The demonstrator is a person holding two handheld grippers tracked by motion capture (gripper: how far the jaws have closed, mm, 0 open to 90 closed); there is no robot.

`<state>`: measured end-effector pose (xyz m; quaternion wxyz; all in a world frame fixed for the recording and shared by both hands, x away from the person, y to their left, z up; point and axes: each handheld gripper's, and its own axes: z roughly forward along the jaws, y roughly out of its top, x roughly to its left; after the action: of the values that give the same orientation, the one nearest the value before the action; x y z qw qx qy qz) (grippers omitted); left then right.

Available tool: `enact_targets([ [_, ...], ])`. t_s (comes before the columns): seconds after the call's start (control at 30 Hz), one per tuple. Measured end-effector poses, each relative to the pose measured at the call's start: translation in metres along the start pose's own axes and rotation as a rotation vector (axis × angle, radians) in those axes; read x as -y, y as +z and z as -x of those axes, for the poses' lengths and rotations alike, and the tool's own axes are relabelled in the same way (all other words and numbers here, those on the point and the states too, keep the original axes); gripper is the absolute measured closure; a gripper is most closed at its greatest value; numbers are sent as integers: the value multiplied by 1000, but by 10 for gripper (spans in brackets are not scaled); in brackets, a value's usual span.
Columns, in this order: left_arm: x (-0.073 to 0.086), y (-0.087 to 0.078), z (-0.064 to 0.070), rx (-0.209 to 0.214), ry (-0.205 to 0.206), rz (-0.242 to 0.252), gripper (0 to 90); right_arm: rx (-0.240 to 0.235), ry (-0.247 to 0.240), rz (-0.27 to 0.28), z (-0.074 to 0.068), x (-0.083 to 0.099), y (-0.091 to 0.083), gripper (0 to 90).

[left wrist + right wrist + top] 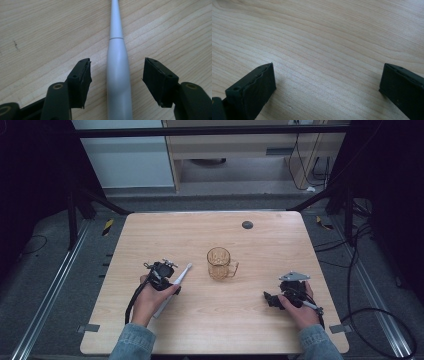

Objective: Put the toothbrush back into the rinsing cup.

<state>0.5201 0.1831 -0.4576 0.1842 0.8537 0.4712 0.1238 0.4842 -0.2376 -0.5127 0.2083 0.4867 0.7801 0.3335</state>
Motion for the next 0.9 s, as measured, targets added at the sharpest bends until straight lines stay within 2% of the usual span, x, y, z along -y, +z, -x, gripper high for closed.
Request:
enact_targets([
  [0.43, 3, 7, -1, 16, -1, -24, 495, 0, 0, 0, 0, 0, 0, 4],
  [0.67, 3, 9, 0, 4, 15, -43, 537, 0, 0, 0, 0, 0, 0, 4],
  [0.9, 4, 11, -2, 17, 10, -46, 582, 0, 0, 0, 0, 0, 0, 4],
])
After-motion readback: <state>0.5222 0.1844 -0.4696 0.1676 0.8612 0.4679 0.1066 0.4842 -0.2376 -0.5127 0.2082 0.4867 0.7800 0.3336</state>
